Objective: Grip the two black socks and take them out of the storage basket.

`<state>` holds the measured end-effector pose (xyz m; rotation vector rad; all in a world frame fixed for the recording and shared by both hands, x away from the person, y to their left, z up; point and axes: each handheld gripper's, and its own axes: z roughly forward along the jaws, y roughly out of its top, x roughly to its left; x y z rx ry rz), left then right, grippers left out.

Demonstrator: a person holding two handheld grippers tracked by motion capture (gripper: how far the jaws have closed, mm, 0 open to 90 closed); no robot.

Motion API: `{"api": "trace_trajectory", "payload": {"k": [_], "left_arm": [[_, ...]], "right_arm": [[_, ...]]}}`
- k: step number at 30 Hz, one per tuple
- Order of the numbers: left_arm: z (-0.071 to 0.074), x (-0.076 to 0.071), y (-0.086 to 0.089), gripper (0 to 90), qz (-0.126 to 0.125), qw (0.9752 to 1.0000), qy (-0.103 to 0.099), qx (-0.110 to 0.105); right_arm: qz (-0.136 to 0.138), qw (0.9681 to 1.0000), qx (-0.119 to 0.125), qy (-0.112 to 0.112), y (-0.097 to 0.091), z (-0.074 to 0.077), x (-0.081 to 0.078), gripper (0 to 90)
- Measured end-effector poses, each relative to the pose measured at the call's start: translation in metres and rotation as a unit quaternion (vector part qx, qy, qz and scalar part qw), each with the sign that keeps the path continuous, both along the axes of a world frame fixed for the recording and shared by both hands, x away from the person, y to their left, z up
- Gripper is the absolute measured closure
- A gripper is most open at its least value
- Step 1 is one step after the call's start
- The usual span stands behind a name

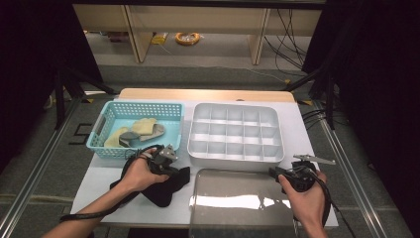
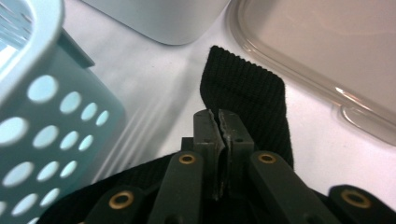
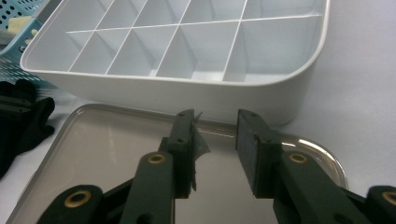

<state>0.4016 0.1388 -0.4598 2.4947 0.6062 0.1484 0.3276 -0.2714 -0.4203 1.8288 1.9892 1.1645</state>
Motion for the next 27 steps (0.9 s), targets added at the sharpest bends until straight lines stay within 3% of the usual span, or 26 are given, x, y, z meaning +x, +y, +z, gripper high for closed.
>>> {"api": "trace_trajectory", "payload": {"k": [3, 4, 5, 6, 10, 11, 12, 14, 15, 16, 17, 22, 24, 25, 26, 27], "left_arm": [[0.001, -0.001, 0.000, 87.3, 0.002, 1.0000, -0.002, 0.000], [0.002, -0.002, 0.000, 87.5, 0.004, 1.0000, -0.003, 0.000], [0.003, -0.003, 0.000, 87.6, 0.008, 1.0000, -0.001, -0.003], [0.004, -0.003, 0.000, 87.7, 0.009, 0.9999, -0.003, -0.005], [0.014, -0.007, 0.003, 87.9, 0.006, 0.9997, -0.014, -0.022], [0.018, -0.009, 0.005, 87.9, -0.002, 0.9996, -0.017, -0.021], [0.021, -0.011, 0.006, 87.9, 0.001, 0.9992, -0.022, -0.034], [0.028, -0.016, 0.008, 87.9, 0.001, 0.9979, -0.030, -0.058], [0.029, -0.020, 0.007, 87.9, 0.015, 0.9958, -0.034, -0.084], [0.032, -0.021, 0.009, 87.9, 0.015, 0.9952, -0.039, -0.089], [0.035, -0.024, 0.008, 87.9, 0.014, 0.9931, -0.042, -0.109], [0.042, -0.033, 0.000, 87.8, -0.015, 0.9895, -0.047, -0.136], [0.043, -0.036, -0.006, 87.8, -0.022, 0.9893, -0.046, -0.136], [0.043, -0.037, -0.010, 87.8, -0.032, 0.9887, -0.048, -0.138], [0.044, -0.038, -0.011, 87.8, -0.038, 0.9887, -0.047, -0.137], [0.043, -0.039, -0.014, 87.8, -0.039, 0.9883, -0.043, -0.141]], "right_arm": [[0.012, 0.9997, -0.017, -0.015, 0.000, -0.001, 0.001, 68.5], [0.008, 0.9997, -0.019, -0.011, 0.001, -0.001, 0.001, 68.5], [0.001, 1.0000, -0.008, 0.003, 0.003, 0.001, 0.000, 68.6], [0.005, 1.0000, -0.002, -0.001, 0.004, 0.000, 0.000, 68.6], [0.017, 0.9996, -0.019, -0.012, 0.004, -0.002, 0.001, 68.7], [0.012, 0.9999, -0.001, 0.002, 0.007, 0.000, -0.001, 68.8], [0.020, 0.9996, -0.015, -0.009, 0.006, -0.001, 0.001, 68.8], [0.035, 0.9993, -0.009, -0.010, 0.012, 0.000, 0.000, 68.8], [0.051, 0.9986, 0.001, -0.014, 0.016, 0.002, 0.000, 68.8], [0.064, 0.9978, 0.009, -0.014, 0.020, 0.003, -0.001, 68.8], [0.074, 0.9971, 0.011, -0.015, 0.026, 0.003, -0.001, 68.7], [0.143, 0.9894, 0.022, -0.011, 0.059, 0.008, 0.002, 67.8], [0.176, 0.9839, 0.025, -0.020, 0.073, 0.009, 0.004, 66.5], [0.191, 0.9810, 0.031, -0.011, 0.083, 0.011, 0.004, 65.5], [0.213, 0.9764, 0.027, -0.024, 0.089, 0.010, 0.008, 64.3], [0.221, 0.9746, 0.026, -0.021, 0.094, 0.010, 0.008, 63.3]]}}
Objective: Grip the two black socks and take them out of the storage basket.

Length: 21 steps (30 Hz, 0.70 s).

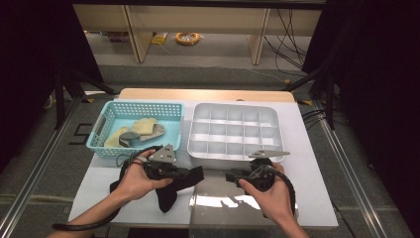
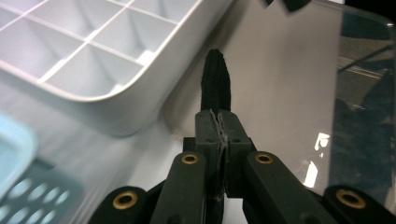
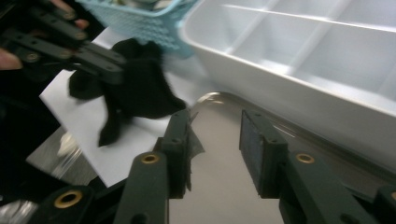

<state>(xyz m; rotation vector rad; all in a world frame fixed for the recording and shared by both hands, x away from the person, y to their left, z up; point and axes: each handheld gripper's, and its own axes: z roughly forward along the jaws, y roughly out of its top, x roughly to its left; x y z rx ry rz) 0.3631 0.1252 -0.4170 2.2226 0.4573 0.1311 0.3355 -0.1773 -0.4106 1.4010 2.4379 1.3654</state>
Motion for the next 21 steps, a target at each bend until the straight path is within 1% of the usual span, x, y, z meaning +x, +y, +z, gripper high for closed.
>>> {"api": "trace_trajectory", "payload": {"k": [1, 2, 3, 4, 6, 7, 8, 9, 10, 11, 12, 13, 14, 15, 16, 17, 18, 19, 21], "left_arm": [[0.000, -0.001, -0.002, 87.8, -0.002, 1.0000, -0.001, 0.002], [-0.001, -0.001, -0.005, 87.8, -0.007, 1.0000, 0.002, -0.002], [-0.001, -0.001, -0.007, 87.7, -0.011, 0.9999, 0.002, 0.001], [-0.001, -0.001, -0.009, 87.7, -0.013, 0.9999, 0.003, -0.002], [-0.002, -0.001, -0.013, 87.7, -0.017, 0.9998, 0.004, -0.005], [-0.001, -0.001, -0.014, 87.7, -0.020, 0.9998, 0.003, -0.004], [-0.002, -0.002, -0.016, 87.7, -0.024, 0.9996, 0.007, -0.013], [-0.002, -0.002, -0.018, 87.7, -0.029, 0.9994, 0.007, -0.015], [-0.001, -0.003, -0.019, 87.7, -0.031, 0.9994, 0.006, -0.016], [-0.001, -0.004, -0.020, 87.7, -0.032, 0.9992, 0.010, -0.021], [-0.001, -0.004, -0.020, 87.7, -0.039, 0.9990, 0.008, -0.021], [-0.001, -0.005, -0.021, 87.7, -0.040, 0.9988, 0.011, -0.025], [0.000, -0.006, -0.021, 87.6, -0.037, 0.9989, 0.013, -0.025], [0.001, -0.003, -0.020, 87.7, -0.047, 0.9988, 0.002, -0.017], [0.000, -0.005, -0.020, 87.7, -0.036, 0.9990, 0.013, -0.025], [0.000, -0.005, -0.020, 87.6, -0.037, 0.9989, 0.012, -0.026], [0.000, -0.003, -0.020, 87.6, -0.042, 0.9987, 0.006, -0.027], [0.000, -0.003, -0.020, 87.5, -0.040, 0.9987, 0.010, -0.030], [-0.001, -0.003, -0.020, 87.0, -0.041, 0.9986, 0.006, -0.031]], "right_arm": [[0.011, 0.9999, 0.002, 0.003, 0.005, -0.001, 0.001, 62.6], [0.024, 0.9997, 0.000, 0.000, 0.010, -0.002, 0.002, 61.7], [0.033, 0.9995, 0.001, 0.005, 0.016, -0.002, 0.002, 60.7], [0.049, 0.9988, 0.002, 0.000, 0.020, -0.004, 0.004, 59.6], [0.062, 0.9980, 0.008, 0.011, 0.028, -0.006, 0.005, 57.2], [0.070, 0.9975, 0.006, 0.001, 0.029, -0.007, 0.007, 56.4], [0.072, 0.9972, 0.014, 0.012, 0.032, -0.008, 0.006, 55.6], [0.082, 0.9966, 0.011, 0.005, 0.033, -0.011, 0.009, 55.3], [0.081, 0.9966, 0.009, 0.013, 0.035, -0.011, 0.008, 55.3], [0.085, 0.9963, 0.008, 0.013, 0.036, -0.012, 0.008, 55.4], [0.090, 0.9959, 0.004, 0.008, 0.037, -0.014, 0.009, 55.5], [0.098, 0.9952, -0.003, -0.004, 0.038, -0.016, 0.011, 56.2], [0.102, 0.9948, -0.001, 0.001, 0.039, -0.017, 0.011, 57.7], [0.114, 0.9935, 0.000, -0.005, 0.039, -0.018, 0.013, 60.4], [0.112, 0.9937, -0.001, 0.004, 0.040, -0.019, 0.011, 65.4], [0.119, 0.9929, -0.002, 0.002, 0.040, -0.019, 0.011, 72.3], [0.118, 0.9930, -0.003, -0.003, 0.040, -0.019, 0.010, 78.4], [0.116, 0.9932, -0.006, 0.001, 0.040, -0.018, 0.009, 82.6], [0.118, 0.9930, -0.007, 0.003, 0.040, -0.016, 0.009, 84.7]]}}
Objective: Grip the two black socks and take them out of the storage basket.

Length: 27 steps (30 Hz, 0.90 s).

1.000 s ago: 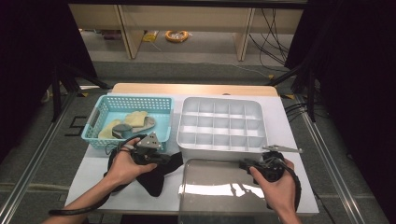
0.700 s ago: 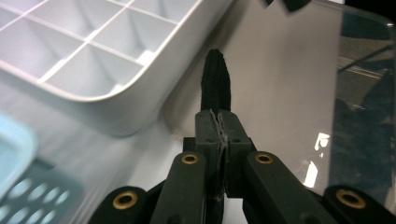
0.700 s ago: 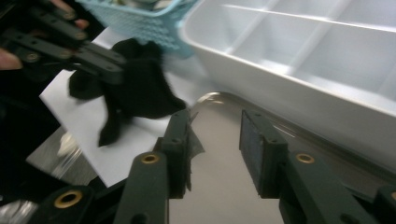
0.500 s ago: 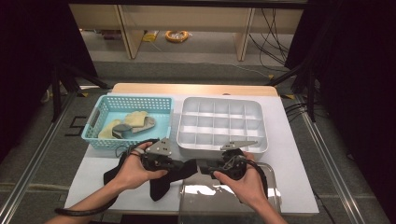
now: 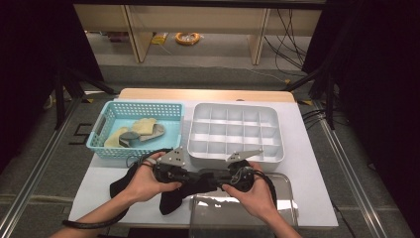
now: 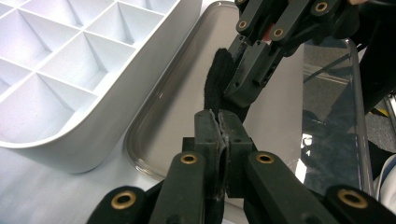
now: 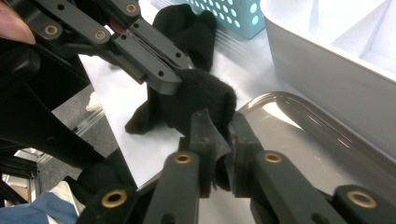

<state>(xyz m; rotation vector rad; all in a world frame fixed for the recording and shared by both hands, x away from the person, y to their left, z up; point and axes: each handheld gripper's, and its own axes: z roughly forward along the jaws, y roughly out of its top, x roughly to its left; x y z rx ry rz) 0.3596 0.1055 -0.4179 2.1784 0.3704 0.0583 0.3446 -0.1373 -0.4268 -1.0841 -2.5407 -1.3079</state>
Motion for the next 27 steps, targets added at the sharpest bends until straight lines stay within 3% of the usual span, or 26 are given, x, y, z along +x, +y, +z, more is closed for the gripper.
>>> {"api": "trace_trajectory", "payload": {"k": [2, 4, 5, 6, 8, 9, 11, 12, 15, 18, 19, 22, 24, 27], "left_arm": [[0.000, -0.002, 0.001, 83.8, 0.012, 0.9999, 0.002, -0.009], [0.001, -0.004, 0.006, 73.1, 0.032, 0.9993, -0.014, -0.015], [0.002, -0.005, 0.011, 68.0, 0.041, 0.9987, -0.029, -0.010], [0.002, -0.006, 0.017, 62.3, 0.048, 0.9982, -0.035, -0.006], [0.000, -0.012, 0.025, 53.9, 0.074, 0.9970, -0.021, 0.004], [-0.002, -0.014, 0.030, 50.7, 0.076, 0.9967, -0.028, 0.012], [-0.010, -0.022, 0.038, 47.5, 0.087, 0.9955, -0.019, 0.031], [-0.014, -0.025, 0.042, 45.8, 0.079, 0.9956, -0.025, 0.044], [-0.027, -0.037, 0.047, 43.0, 0.077, 0.9943, -0.007, 0.075], [-0.032, -0.048, 0.049, 41.5, 0.066, 0.9920, -0.027, 0.104], [-0.033, -0.051, 0.048, 41.4, 0.062, 0.9927, -0.023, 0.101], [-0.035, -0.060, 0.047, 42.8, 0.061, 0.9910, -0.044, 0.111], [-0.037, -0.064, 0.047, 44.9, 0.050, 0.9880, -0.059, 0.134], [-0.045, -0.068, 0.044, 49.1, 0.032, 0.9880, -0.049, 0.143]], "right_arm": [[-0.009, 0.9999, -0.002, 0.006, -0.001, 0.002, -0.001, 85.4], [-0.025, 0.9996, -0.004, 0.015, -0.003, 0.003, -0.002, 85.6], [-0.027, 0.9996, -0.005, 0.009, -0.005, 0.002, -0.001, 85.6], [-0.033, 0.9993, 0.001, 0.020, -0.007, 0.000, -0.001, 85.6], [-0.044, 0.9989, -0.004, 0.016, -0.012, -0.002, 0.001, 85.6], [-0.051, 0.9985, -0.003, 0.018, -0.014, -0.003, 0.002, 85.6], [-0.065, 0.9975, -0.009, 0.026, -0.015, -0.003, 0.002, 85.5], [-0.061, 0.9979, -0.005, 0.023, -0.016, -0.004, 0.003, 85.5], [-0.073, 0.9969, -0.009, 0.028, -0.015, -0.004, 0.003, 85.5], [-0.080, 0.9963, -0.011, 0.030, -0.014, -0.003, 0.003, 85.6], [-0.082, 0.9960, -0.012, 0.031, -0.013, -0.002, 0.003, 85.6], [-0.085, 0.9957, -0.013, 0.034, -0.013, -0.003, 0.003, 85.6], [-0.081, 0.9962, -0.010, 0.032, -0.013, -0.004, 0.004, 85.6], [-0.086, 0.9957, -0.015, 0.031, -0.012, -0.003, 0.004, 85.5]]}}
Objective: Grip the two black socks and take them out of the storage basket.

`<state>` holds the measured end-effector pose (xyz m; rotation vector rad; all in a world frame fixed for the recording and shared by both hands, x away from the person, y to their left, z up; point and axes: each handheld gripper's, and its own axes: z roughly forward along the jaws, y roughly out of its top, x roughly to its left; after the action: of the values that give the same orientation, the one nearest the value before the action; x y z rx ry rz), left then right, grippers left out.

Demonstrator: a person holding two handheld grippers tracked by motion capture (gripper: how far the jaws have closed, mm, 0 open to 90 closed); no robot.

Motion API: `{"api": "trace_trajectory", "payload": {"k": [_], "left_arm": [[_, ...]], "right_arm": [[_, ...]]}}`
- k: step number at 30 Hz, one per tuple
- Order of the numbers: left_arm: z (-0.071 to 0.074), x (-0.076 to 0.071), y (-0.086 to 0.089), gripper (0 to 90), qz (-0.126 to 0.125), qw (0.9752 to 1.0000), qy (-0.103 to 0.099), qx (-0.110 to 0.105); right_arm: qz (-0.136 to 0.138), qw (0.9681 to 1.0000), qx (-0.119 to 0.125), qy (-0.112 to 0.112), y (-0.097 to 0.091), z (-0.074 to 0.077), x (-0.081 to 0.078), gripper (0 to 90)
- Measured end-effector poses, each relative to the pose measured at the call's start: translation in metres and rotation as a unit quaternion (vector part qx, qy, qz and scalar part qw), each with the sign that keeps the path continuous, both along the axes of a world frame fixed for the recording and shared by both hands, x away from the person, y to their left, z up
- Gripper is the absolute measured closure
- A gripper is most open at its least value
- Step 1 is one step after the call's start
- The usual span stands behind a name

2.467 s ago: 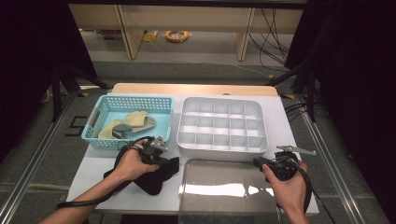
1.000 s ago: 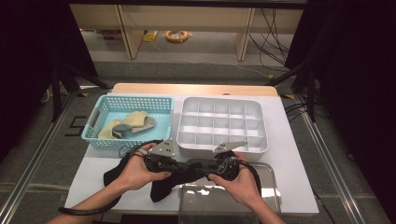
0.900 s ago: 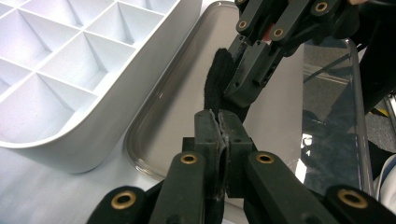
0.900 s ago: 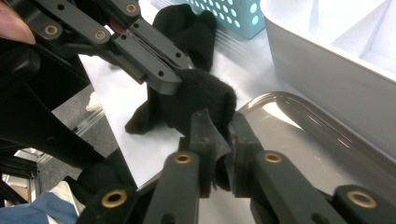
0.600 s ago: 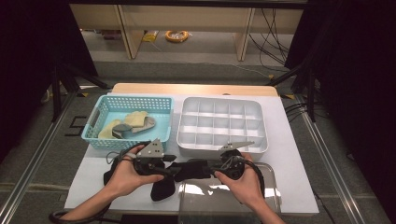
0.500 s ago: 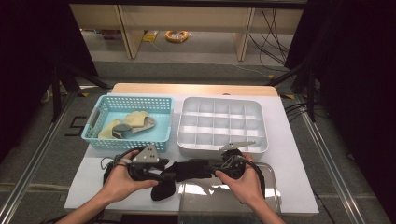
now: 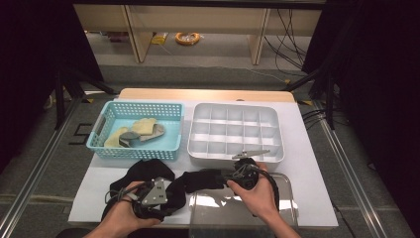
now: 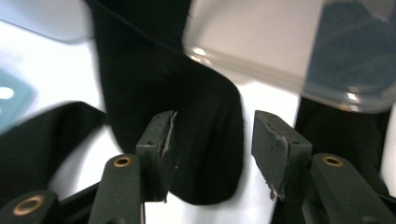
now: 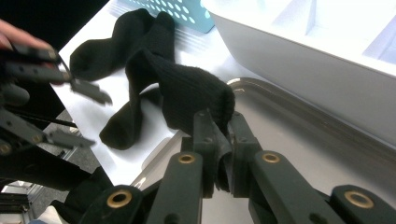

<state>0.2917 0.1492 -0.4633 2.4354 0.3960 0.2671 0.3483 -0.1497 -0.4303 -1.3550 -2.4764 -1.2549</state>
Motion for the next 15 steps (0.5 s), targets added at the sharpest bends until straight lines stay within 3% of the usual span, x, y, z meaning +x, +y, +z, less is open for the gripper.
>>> {"api": "trace_trajectory", "payload": {"k": [5, 10, 11, 13, 15], "left_arm": [[-0.012, 0.005, -0.007, 55.8, -0.022, 0.9989, 0.018, 0.037], [-0.014, 0.014, -0.007, 67.3, -0.013, 0.9989, 0.029, 0.035], [-0.015, 0.014, -0.007, 68.9, -0.006, 0.9992, 0.031, 0.025], [-0.013, 0.016, -0.006, 74.7, -0.008, 0.9990, 0.026, 0.036], [-0.013, 0.018, -0.004, 81.6, 0.008, 0.9989, 0.040, 0.023]], "right_arm": [[0.000, 1.0000, 0.000, 0.003, 0.001, 0.000, -0.001, 85.5], [0.003, 0.9999, 0.009, 0.010, 0.002, 0.000, -0.001, 85.5], [0.003, 0.9999, 0.009, 0.010, 0.002, 0.000, -0.001, 85.5], [0.002, 0.9999, 0.007, 0.010, 0.002, 0.000, -0.001, 85.5], [0.000, 1.0000, 0.001, 0.006, 0.002, 0.000, -0.001, 85.5]]}}
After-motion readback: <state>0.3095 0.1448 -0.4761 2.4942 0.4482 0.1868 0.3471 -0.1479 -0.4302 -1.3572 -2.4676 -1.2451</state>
